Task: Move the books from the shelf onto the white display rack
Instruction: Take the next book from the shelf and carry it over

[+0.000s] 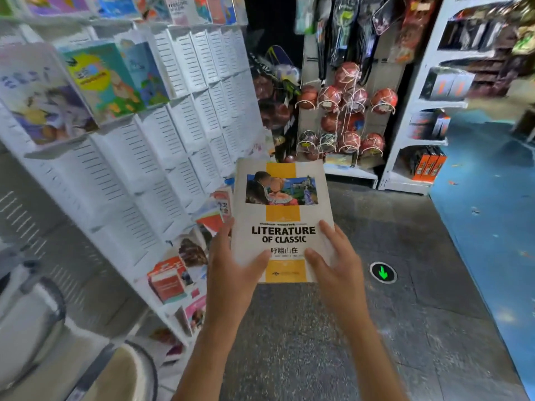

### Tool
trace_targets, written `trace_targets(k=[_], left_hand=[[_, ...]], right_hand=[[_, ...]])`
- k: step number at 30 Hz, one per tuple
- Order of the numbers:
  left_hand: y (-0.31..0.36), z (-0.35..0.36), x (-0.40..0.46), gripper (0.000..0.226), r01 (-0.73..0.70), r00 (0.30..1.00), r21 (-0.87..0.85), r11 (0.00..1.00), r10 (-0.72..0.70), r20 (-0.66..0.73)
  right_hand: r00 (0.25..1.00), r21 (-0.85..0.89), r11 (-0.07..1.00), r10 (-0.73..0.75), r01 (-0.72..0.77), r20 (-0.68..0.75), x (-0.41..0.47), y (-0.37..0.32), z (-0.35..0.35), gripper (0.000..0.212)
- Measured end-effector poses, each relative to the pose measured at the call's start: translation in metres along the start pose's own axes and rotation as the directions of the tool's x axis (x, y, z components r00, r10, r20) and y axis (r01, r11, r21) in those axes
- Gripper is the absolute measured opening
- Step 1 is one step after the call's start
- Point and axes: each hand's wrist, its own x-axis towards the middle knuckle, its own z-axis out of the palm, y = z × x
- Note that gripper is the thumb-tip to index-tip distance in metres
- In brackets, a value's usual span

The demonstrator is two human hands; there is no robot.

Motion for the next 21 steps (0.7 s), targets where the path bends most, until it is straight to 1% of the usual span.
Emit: trace_targets(k=[3,7,10,13,17,21], left_hand=[[0.009,0.042,0.06,0.079,0.002,0.999,0.004,1.0,-0.002,-0.044],[0.018,0.088,0.129,0.077,0.002,0.995,-0.021,1.0,-0.004,-0.102],[0.014,0.111,0.163,0.079,0.022,0.987,0.03,0.999,-0.017,-0.158],[0.001,0.13,0.196,0.079,0.04,0.98,0.051,0.998,-0.03,-0.198],[-0.019,0.153,0.245,0.076,0.072,0.97,0.032,0.997,-0.062,-0.233],[-0.044,0.173,0.309,0.072,0.085,0.954,-0.008,0.996,-0.084,-0.288]], right_hand=[[0.999,0.052,0.998,-0.025,0.024,0.03,0.079,0.007,-0.005,0.058],[0.994,0.058,0.996,-0.072,0.068,0.085,0.174,0.017,-0.009,0.058],[0.99,0.061,0.996,-0.071,0.064,0.124,0.226,0.031,-0.001,0.056],[0.98,0.081,0.994,-0.08,0.067,0.18,0.268,0.049,0.013,0.055],[0.974,0.103,0.992,-0.093,0.073,0.207,0.328,0.075,0.038,0.055],[0.964,0.069,0.99,-0.135,0.122,0.23,0.393,0.093,0.07,0.063]])
